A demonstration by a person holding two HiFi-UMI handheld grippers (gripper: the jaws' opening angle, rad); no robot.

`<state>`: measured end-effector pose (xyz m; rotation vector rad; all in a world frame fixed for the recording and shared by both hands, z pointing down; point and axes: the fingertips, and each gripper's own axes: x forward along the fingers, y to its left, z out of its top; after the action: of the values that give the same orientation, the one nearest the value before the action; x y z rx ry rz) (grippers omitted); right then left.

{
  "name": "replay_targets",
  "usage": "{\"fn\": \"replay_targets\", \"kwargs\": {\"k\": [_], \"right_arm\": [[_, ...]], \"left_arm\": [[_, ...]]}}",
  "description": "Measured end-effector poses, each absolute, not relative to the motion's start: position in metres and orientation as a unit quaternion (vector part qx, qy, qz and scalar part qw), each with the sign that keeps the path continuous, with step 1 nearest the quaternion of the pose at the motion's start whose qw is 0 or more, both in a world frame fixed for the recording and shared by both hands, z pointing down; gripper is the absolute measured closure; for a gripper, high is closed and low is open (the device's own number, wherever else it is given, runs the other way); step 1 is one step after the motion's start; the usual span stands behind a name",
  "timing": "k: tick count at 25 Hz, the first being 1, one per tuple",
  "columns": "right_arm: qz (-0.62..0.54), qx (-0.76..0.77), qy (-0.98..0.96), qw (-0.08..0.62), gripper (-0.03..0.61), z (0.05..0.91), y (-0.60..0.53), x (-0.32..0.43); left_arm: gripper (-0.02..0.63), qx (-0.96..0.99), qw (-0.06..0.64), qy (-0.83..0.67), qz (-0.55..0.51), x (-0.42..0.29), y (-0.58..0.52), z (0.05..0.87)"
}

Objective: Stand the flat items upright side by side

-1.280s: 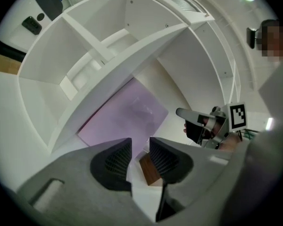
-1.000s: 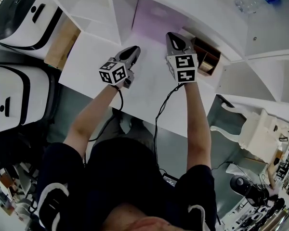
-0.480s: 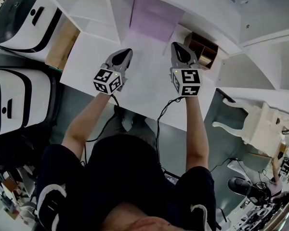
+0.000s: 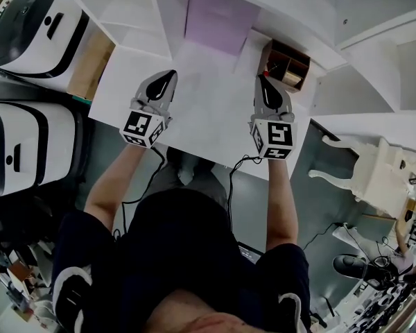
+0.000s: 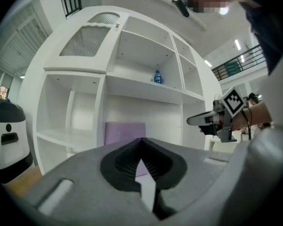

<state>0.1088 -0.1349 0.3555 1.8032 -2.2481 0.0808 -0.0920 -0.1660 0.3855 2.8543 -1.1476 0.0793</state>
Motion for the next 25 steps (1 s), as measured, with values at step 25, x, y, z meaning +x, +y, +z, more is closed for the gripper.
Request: {"fn": "replay_targets", "kwargs": {"k": [25], "right_arm": [[0.029, 0.701, -0.707, 0.092, 0.578, 0.347, -0.006, 0.131]], "left_arm": [[0.615, 0.905, -0.071, -0.418, 0.034, -0.157, -0.107, 0.328]]}}
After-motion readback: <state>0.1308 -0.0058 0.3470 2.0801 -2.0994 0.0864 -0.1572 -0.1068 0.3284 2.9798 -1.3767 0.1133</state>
